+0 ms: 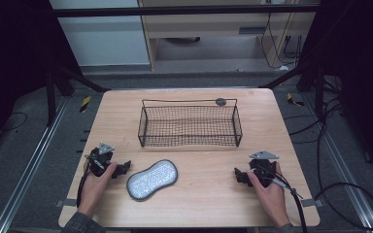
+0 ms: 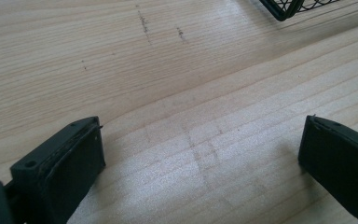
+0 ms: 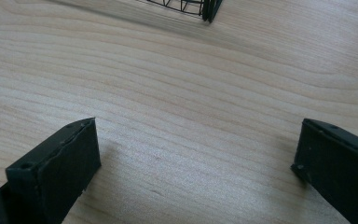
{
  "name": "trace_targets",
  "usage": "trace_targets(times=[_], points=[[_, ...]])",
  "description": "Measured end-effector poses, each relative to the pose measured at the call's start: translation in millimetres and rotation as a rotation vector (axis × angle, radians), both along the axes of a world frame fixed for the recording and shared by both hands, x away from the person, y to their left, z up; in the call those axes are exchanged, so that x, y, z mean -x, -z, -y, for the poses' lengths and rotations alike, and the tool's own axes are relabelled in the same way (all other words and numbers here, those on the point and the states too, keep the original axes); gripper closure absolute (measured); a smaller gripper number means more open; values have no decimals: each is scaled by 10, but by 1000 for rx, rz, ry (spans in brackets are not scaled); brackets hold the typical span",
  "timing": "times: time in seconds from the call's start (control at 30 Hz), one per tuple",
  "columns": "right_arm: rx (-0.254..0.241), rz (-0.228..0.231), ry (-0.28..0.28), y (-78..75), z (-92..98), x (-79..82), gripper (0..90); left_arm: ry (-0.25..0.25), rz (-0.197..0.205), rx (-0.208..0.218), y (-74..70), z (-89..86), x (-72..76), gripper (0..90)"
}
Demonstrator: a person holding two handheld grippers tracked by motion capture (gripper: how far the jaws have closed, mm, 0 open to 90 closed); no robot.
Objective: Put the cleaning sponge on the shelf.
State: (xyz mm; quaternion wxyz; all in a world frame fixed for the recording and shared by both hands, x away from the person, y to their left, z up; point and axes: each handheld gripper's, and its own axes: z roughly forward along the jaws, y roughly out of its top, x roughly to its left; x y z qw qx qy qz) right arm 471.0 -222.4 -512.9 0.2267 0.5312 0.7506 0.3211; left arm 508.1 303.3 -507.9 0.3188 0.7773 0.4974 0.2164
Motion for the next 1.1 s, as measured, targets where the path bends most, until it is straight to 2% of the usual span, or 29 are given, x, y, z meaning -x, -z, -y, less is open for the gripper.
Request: trace_targets(times=[0.13,0.37,0.6,0.73,0.83,0.97,1.1], points=[[1,0,9,0,-14,-18,3,11,-5,-11,-25,-2,15,39],[1,1,11,1,-17,-10,4,38,28,-9,-132,10,83,33],[0,1,6,0,-17,2,4,67,73,-2,-304,44,232,28],[6,4,1,3,-14,3,4,77,108,18,-379,39,278,27],[6,3,-1,3,-14,5,4,76,107,20,-392,40,284,28],[3,2,-4,2,-17,12,6,125,83,42,-402,38,281,32],[3,2,-5,2,-17,14,6,152,77,32,-445,62,296,34]])
